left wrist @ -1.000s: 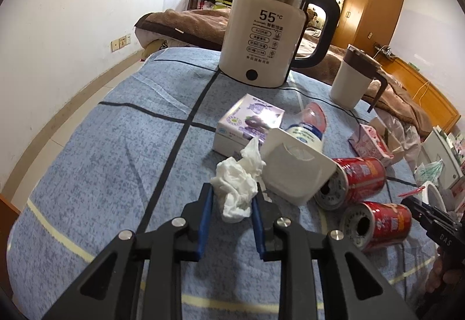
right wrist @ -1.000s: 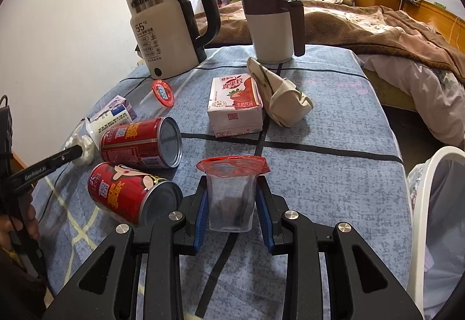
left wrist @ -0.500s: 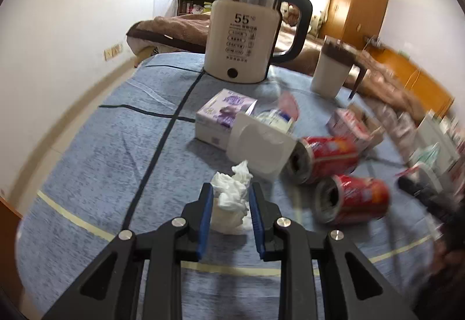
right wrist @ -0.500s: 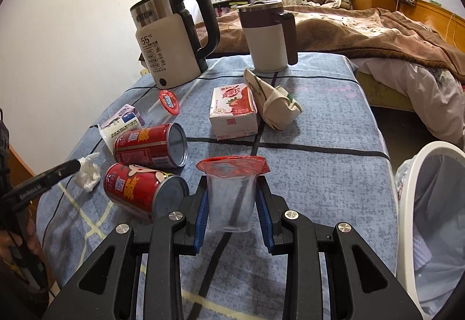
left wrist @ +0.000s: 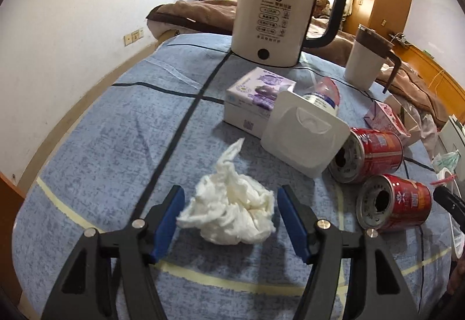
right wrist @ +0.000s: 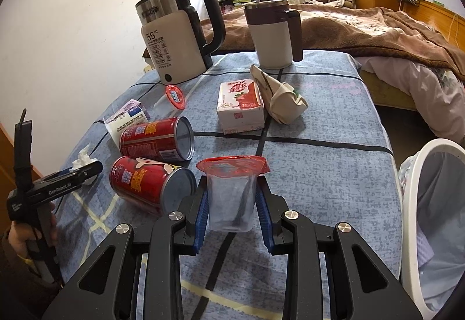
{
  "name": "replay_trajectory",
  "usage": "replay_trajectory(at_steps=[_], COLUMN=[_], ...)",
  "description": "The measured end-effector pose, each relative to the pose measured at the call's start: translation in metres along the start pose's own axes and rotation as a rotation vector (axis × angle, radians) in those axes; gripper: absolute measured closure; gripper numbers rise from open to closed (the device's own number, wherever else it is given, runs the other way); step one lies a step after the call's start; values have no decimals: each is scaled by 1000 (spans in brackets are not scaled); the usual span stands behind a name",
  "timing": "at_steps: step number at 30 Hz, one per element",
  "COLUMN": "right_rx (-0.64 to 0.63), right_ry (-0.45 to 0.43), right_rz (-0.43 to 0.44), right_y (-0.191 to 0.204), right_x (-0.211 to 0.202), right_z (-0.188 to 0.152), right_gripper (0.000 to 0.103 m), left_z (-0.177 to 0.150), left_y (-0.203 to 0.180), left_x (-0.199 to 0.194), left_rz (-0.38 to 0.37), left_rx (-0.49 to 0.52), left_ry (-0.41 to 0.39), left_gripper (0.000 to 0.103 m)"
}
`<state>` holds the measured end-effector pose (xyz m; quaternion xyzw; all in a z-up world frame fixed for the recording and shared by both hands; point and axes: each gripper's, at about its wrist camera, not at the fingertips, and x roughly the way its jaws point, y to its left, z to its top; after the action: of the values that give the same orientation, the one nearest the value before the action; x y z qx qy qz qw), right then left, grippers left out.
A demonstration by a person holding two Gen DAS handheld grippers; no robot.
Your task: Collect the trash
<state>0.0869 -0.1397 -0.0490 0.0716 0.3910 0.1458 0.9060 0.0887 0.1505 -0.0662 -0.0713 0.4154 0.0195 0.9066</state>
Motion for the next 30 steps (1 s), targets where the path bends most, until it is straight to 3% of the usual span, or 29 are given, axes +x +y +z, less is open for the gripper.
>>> replay_trajectory(at_steps=[2,5,14,20,30], right_rx=[2,7,17,28,50], right_ry=[-3,0,-13,-35,-96], right_rz=[-1,0,2,0,-16], right_y=[-1,-1,-6,-12,-31], right_x=[-1,0,-8,-21,-58], right_z=[0,-1,-3,-2,-2], right_gripper=[71,71,71,71,71], left_z=[0,1,0,6,10], left_y=[0,-1,-12,-40,-102], left_x=[1,-1,-27,-56,-80], left_rz=[-10,-2,-64,-144,-247], left_rx=[-3,1,6,51,156], left_ry=[6,2,-40,-100,-130], left_gripper=[59,71,73,73,73])
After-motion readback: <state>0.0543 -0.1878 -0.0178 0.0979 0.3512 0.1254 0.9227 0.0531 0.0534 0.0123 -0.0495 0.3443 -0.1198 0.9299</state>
